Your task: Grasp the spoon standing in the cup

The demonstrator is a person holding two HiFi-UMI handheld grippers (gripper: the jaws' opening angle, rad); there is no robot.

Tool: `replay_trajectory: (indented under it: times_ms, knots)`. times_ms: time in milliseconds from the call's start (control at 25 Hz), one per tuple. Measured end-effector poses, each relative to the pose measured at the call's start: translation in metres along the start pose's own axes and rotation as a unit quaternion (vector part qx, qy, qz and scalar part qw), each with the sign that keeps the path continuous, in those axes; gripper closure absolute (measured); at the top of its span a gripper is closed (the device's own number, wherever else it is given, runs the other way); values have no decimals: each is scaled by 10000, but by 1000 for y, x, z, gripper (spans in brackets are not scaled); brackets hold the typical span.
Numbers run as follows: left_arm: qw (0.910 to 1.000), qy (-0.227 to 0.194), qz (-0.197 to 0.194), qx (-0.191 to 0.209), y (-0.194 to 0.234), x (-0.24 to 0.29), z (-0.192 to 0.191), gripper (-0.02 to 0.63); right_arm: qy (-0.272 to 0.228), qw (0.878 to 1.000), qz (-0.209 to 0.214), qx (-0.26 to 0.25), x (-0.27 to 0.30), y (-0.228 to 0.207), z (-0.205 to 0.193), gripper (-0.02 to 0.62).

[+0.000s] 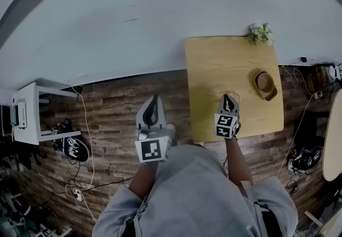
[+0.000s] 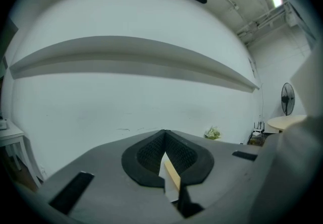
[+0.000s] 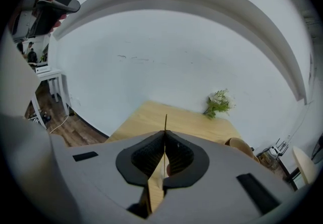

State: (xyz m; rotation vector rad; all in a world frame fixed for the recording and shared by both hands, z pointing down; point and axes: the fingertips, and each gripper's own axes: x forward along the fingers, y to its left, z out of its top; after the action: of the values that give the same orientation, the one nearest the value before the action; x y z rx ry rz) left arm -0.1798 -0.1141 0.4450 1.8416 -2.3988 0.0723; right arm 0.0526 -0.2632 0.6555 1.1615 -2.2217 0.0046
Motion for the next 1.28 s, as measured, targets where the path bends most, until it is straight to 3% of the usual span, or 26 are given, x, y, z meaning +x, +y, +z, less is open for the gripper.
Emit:
replay_trajectory:
  times_ms: [720,1280]
  knots:
    - [9967,-67,-804,84,-27,12,3,606,-663,9932,-748,591,-59,-35,30,592]
    - [9887,-387,-1449,-9,-54,13,15,606,-1474,9732,-1075,1401,-118,-51,71,592]
